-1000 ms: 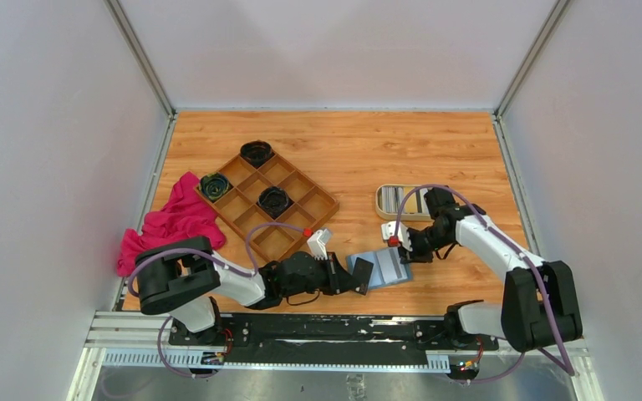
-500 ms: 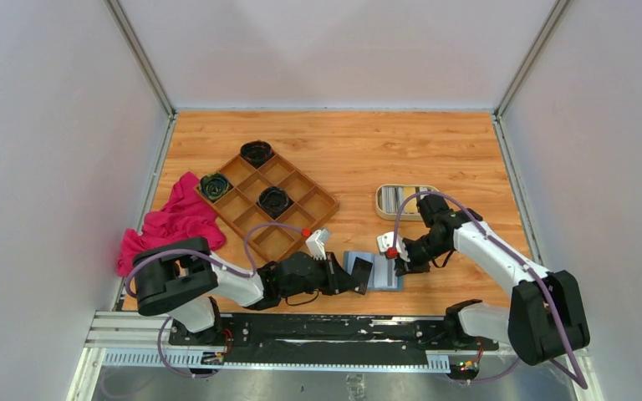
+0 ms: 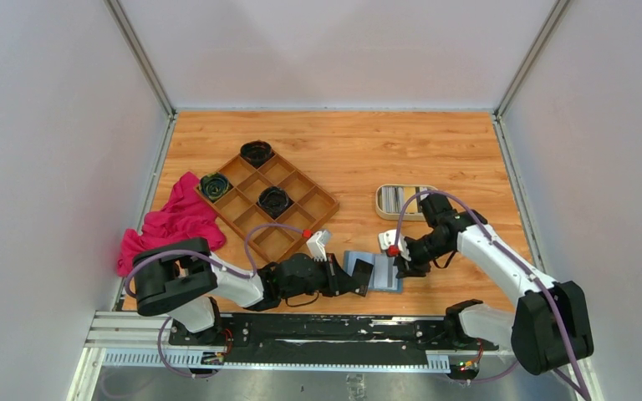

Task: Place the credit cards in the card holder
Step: Insert the credit card into the card holder.

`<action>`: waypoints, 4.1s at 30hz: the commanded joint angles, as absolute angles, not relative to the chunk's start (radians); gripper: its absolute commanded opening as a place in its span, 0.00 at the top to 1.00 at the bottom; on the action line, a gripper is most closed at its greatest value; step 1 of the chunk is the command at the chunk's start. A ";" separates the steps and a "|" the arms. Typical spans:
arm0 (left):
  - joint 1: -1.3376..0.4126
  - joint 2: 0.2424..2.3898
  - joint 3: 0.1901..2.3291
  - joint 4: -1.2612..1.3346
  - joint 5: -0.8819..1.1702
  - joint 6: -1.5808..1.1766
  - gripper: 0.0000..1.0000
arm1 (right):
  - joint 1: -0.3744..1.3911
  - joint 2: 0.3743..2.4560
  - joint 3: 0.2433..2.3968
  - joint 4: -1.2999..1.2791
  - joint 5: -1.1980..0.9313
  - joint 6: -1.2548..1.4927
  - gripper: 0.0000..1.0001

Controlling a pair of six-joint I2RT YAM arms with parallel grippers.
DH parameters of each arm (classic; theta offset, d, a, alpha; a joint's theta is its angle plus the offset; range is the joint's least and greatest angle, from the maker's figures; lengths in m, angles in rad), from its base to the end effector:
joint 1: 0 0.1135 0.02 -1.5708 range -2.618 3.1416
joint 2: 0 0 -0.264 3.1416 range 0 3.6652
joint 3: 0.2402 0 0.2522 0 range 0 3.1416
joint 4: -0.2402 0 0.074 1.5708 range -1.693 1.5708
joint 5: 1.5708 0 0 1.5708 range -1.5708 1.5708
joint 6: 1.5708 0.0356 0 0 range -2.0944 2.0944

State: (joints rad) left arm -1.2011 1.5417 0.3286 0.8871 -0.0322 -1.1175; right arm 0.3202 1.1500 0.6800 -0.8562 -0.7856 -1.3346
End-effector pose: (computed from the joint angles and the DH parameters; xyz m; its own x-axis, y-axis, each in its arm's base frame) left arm 0.0943 -0.2402 0.1338 -0.8786 -0.2195 -0.4241 0.2993 0.4391 -0.8471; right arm 0.1646 0.0811 0.2008 0.1589 -0.6715 -0.7238 -0.9855 -0.1525 -0.0749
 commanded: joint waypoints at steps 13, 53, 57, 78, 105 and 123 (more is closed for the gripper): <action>-1.216 1.547 0.323 0.894 -0.043 -1.118 1.00 | 0.299 1.104 0.734 -0.897 -0.835 -1.297 0.55; -1.174 1.714 0.444 0.803 0.035 -1.161 1.00 | 0.304 1.228 0.694 -0.827 -0.733 -1.277 0.58; -1.167 1.734 0.453 0.794 0.052 -1.168 1.00 | 0.308 1.231 0.692 -0.825 -0.729 -1.278 0.59; -1.146 1.691 0.464 0.707 0.053 -1.165 1.00 | 0.328 1.244 0.688 -0.815 -0.710 -1.272 0.61; -1.085 1.668 0.514 0.624 0.207 -1.124 1.00 | 0.337 1.243 0.683 -0.802 -0.701 -1.269 0.61; -1.024 1.723 0.594 0.509 0.315 -1.080 1.00 | 0.363 1.253 0.676 -0.788 -0.675 -1.268 0.61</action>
State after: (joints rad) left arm -1.0351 1.6836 0.5568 0.5549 0.2680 -1.1091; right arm 0.3435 1.2484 0.6907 -0.7776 -0.6868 -1.2682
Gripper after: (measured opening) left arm 0.006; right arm 0.392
